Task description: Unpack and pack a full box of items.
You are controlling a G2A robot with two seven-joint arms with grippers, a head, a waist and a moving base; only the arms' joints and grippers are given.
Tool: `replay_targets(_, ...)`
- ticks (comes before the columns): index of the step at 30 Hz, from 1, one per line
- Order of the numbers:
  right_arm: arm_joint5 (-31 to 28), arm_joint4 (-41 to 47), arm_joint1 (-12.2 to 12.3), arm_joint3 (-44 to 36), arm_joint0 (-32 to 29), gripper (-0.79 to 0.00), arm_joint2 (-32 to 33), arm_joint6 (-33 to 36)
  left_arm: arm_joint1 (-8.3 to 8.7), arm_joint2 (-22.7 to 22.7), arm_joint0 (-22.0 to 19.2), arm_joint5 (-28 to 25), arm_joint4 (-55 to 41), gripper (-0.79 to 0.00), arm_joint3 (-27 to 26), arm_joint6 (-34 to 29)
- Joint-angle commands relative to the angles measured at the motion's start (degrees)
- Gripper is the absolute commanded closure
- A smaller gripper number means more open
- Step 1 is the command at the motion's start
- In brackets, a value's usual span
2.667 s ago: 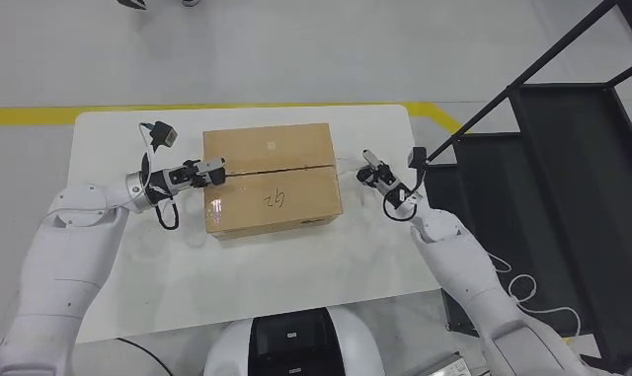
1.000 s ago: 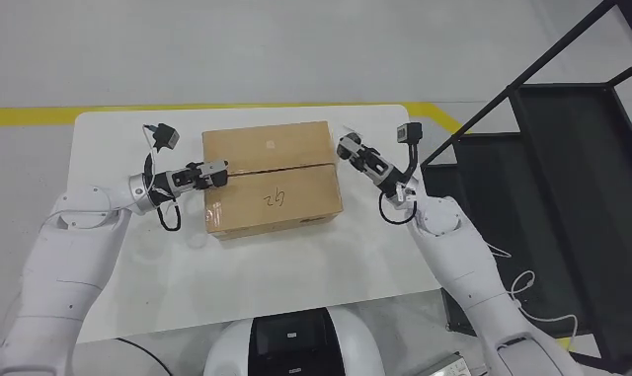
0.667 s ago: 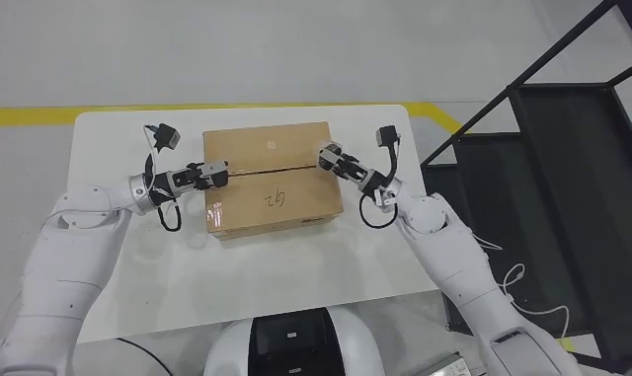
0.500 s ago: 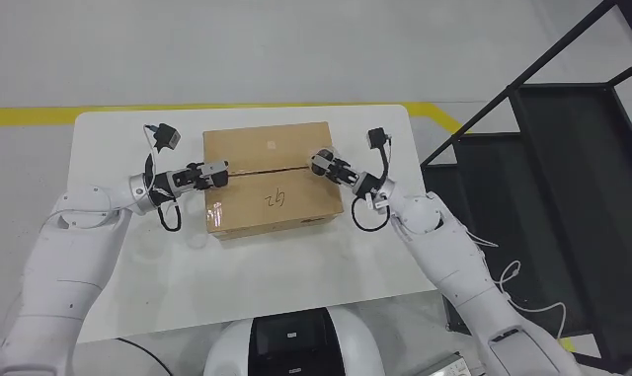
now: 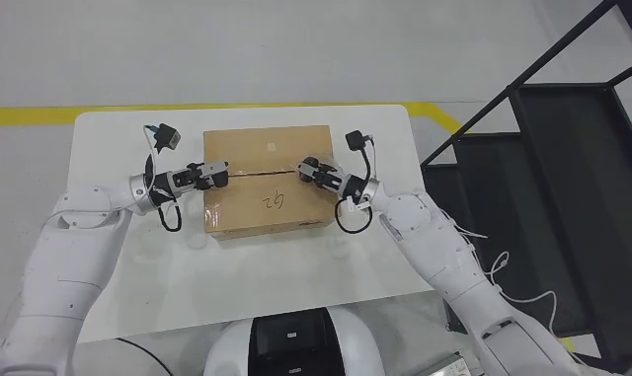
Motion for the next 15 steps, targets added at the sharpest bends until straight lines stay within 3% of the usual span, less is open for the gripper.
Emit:
replay_targets(1, 0.6, -1.5, -0.1, -0.3, 0.0, 0.0, -0.3, -0.9, 0.01, 0.0, 0.0, 0.0, 0.0, -0.785, 0.0, -0.2)
replay_targets(10, 3.0, -4.1, -0.4, -2.6, -0.1, 0.0, -1.7, -1.6, 0.04, 0.0, 0.2, -0.3, -0.4, -0.785, 0.1, -0.4)
replay_targets(11, 3.6, -4.6, -0.5, -2.8, 0.1, -0.172, -1.7, -1.6, 0.04, 0.0, 0.2, -0.3, -0.4, -0.785, 0.1, -0.4)
replay_targets(12, 3.9, -4.5, -0.5, -3.0, 0.2, -0.606, -1.9, -1.7, 0.05, -0.1, 0.3, -0.4, -0.5, -0.785, 0.2, -0.4)
replay_targets(13, 4.3, -4.5, -0.6, -3.1, 0.3, -0.785, -2.0, -1.7, 0.06, -0.1, 0.3, -0.4, -0.5, -0.785, 0.2, -0.5)
replay_targets(15, 5.2, -4.4, -0.7, -3.2, 0.6, -0.785, -2.1, -1.7, 0.07, -0.1, 0.3, -0.5, -0.6, -0.785, 0.3, -0.6)
